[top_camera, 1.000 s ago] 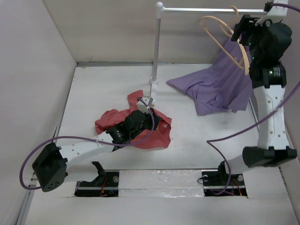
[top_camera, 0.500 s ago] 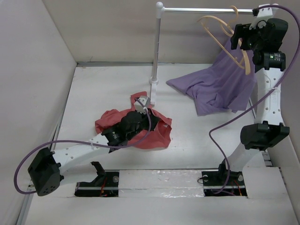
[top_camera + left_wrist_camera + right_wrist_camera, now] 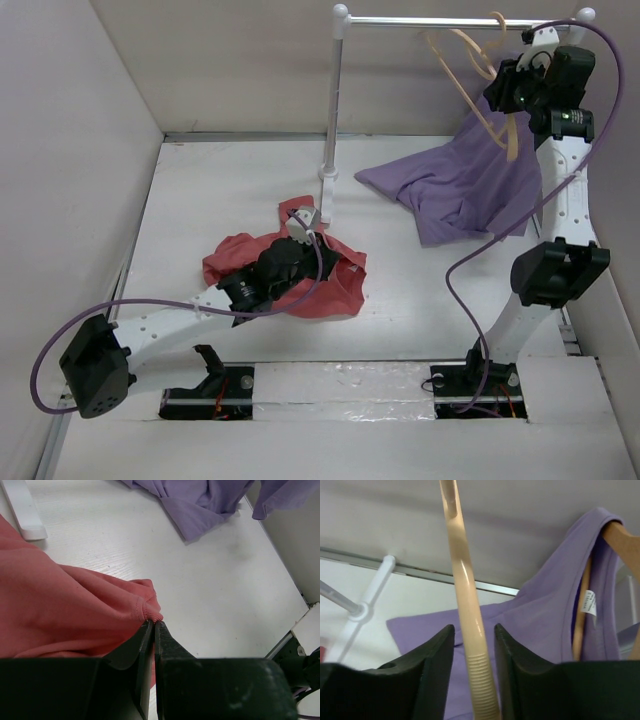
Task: Place the t-shirt on the hanger
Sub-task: Pick up the hanger from the clothesline.
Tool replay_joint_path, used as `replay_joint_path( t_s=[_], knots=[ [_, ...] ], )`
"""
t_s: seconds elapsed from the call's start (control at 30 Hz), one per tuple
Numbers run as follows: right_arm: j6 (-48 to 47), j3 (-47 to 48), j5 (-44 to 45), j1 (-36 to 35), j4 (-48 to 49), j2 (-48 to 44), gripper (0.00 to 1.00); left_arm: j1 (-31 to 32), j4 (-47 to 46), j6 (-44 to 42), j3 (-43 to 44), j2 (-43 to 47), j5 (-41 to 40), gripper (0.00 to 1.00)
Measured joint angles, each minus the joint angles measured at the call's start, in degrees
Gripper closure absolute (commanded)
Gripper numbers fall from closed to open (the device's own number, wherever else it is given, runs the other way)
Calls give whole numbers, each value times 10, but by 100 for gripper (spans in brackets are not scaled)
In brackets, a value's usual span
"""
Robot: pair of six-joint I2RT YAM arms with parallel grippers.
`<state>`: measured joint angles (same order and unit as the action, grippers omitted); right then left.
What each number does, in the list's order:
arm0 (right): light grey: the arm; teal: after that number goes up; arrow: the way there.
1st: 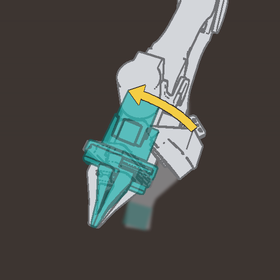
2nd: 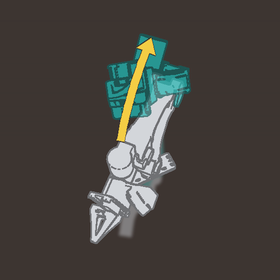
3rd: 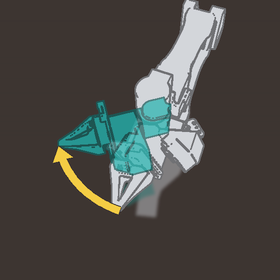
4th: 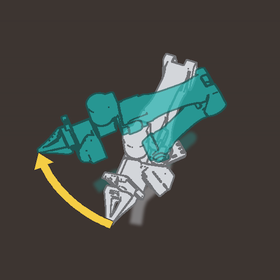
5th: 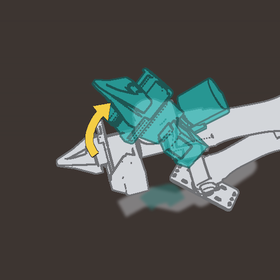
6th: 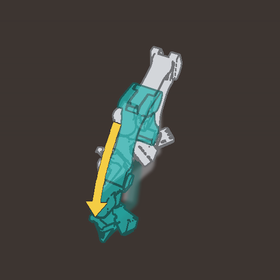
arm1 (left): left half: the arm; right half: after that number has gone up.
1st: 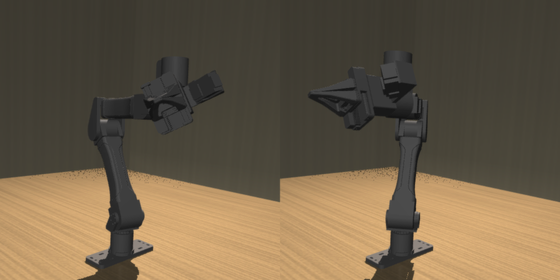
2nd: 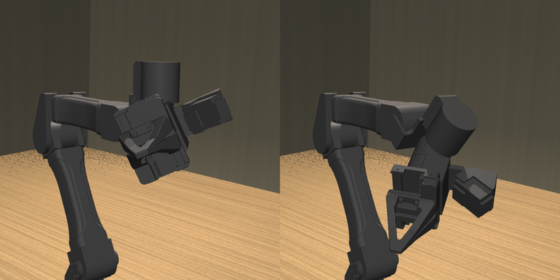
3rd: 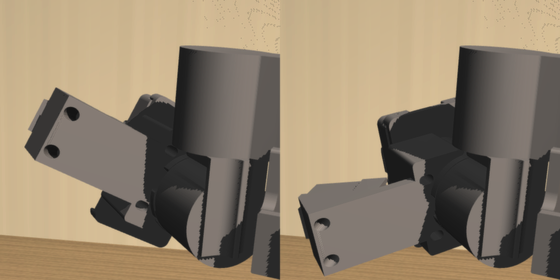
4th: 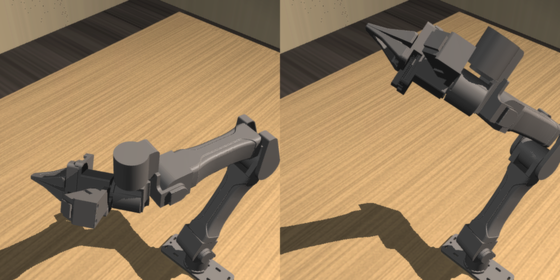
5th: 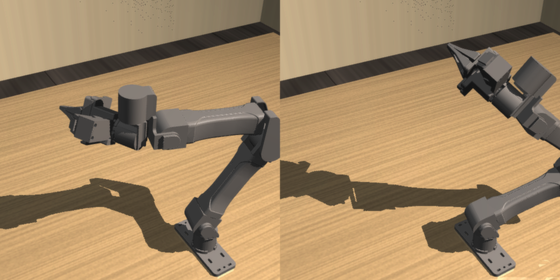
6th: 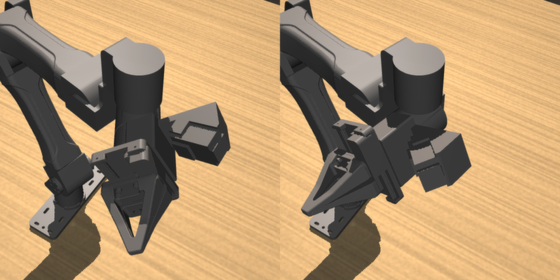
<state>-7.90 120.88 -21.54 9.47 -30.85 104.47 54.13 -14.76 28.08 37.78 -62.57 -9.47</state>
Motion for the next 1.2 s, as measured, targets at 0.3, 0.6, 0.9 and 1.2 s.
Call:
replay_joint_path(
  t_s=[0.3,0.6,0.9,1.2],
  knots=[
    [13,-21,-5,-2,24,-24,99,0,-4,-2,-1,-10,1,100],
    [13,-86,23,-22,73,-96,100,0,-8,-3,-3,-13,0,100],
    [11,-160,61,-58,110,-165,100,0,-9,-3,-8,-5,-2,100],
    [54,-363,73,-91,166,-276,100,0,-9,-2,-8,4,-12,100]
  ],
)
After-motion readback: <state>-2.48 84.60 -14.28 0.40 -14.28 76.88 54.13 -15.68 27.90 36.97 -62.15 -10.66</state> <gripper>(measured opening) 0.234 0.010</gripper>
